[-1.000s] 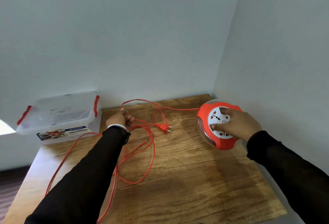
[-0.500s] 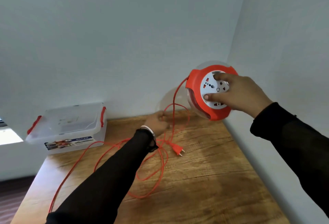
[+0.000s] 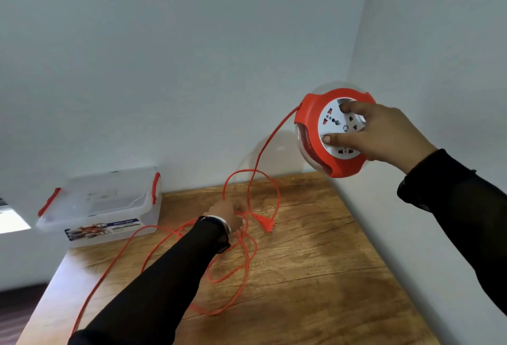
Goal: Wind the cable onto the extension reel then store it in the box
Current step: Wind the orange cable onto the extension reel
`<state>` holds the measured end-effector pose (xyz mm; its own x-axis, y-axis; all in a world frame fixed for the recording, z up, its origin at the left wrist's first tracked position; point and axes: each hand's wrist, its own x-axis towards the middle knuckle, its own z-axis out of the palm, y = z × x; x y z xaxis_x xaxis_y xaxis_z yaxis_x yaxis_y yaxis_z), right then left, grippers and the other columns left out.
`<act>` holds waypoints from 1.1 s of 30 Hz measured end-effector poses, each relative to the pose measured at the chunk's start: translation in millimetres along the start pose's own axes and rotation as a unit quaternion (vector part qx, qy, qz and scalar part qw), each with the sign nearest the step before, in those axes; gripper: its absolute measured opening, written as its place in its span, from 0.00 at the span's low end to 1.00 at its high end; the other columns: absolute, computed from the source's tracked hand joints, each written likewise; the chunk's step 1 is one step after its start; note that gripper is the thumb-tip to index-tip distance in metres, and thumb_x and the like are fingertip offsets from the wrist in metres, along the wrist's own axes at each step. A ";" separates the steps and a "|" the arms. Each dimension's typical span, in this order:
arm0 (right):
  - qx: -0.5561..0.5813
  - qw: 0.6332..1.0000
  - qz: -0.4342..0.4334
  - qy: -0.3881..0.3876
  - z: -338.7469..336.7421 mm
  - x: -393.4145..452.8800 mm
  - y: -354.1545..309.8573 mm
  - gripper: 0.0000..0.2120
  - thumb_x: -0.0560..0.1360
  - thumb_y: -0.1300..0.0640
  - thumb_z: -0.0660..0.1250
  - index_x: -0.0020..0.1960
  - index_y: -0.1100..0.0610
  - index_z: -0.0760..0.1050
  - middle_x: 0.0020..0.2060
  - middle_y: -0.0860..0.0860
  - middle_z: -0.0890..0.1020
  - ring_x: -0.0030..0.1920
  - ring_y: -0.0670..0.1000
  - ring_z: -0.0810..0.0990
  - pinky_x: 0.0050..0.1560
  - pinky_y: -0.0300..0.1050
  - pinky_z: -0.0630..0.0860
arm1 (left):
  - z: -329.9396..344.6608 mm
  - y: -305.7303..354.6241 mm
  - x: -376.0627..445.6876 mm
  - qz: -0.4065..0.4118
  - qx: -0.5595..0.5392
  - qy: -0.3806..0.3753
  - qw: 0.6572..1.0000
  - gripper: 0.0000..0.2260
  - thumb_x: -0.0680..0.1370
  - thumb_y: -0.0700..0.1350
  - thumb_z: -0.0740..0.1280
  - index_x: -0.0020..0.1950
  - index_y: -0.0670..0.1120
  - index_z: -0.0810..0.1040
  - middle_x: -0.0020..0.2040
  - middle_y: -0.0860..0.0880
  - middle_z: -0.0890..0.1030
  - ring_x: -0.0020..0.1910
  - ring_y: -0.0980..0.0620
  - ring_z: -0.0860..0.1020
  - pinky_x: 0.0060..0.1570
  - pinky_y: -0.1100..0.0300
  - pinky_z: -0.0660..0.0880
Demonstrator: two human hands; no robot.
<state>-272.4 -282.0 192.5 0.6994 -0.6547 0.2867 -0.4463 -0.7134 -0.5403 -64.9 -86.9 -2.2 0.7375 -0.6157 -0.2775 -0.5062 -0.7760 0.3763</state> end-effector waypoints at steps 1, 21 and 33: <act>0.004 1.000 0.007 -0.007 3.5 -1.9 3.7 0.38 0.60 0.34 0.74 0.67 0.42 0.70 0.63 0.55 0.75 0.55 0.58 0.78 0.48 0.56 0.80 | 4.7 -2.0 -1.0 -0.006 0.004 0.006 1.000 0.15 0.74 0.49 0.69 0.59 0.50 0.78 0.59 0.48 0.81 0.60 0.46 0.77 0.58 0.55 0.74; -0.135 0.971 0.056 -0.191 107.3 -43.1 63.0 0.37 0.62 0.33 0.70 0.69 0.39 0.64 0.64 0.45 0.76 0.60 0.51 0.75 0.45 0.43 0.68 | -16.4 -8.6 -4.3 -0.079 -0.499 0.184 0.843 0.09 0.74 0.39 0.67 0.34 0.41 0.76 0.30 0.47 0.72 0.34 0.47 0.70 0.28 0.67 0.69; -0.109 0.986 0.036 -0.124 94.4 -21.0 56.2 0.38 0.64 0.32 0.69 0.70 0.42 0.65 0.65 0.50 0.76 0.61 0.55 0.76 0.46 0.45 0.68 | -18.7 -42.0 -11.2 -0.205 -0.233 0.189 0.932 0.16 0.73 0.44 0.62 0.60 0.44 0.72 0.66 0.38 0.68 0.62 0.35 0.70 0.63 0.46 0.69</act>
<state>-259.5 -284.7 81.5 0.7640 -0.6441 0.0374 -0.5906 -0.7216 -0.3613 -43.5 -44.9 1.6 0.9753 -0.1210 -0.1846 0.0361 -0.7377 0.6741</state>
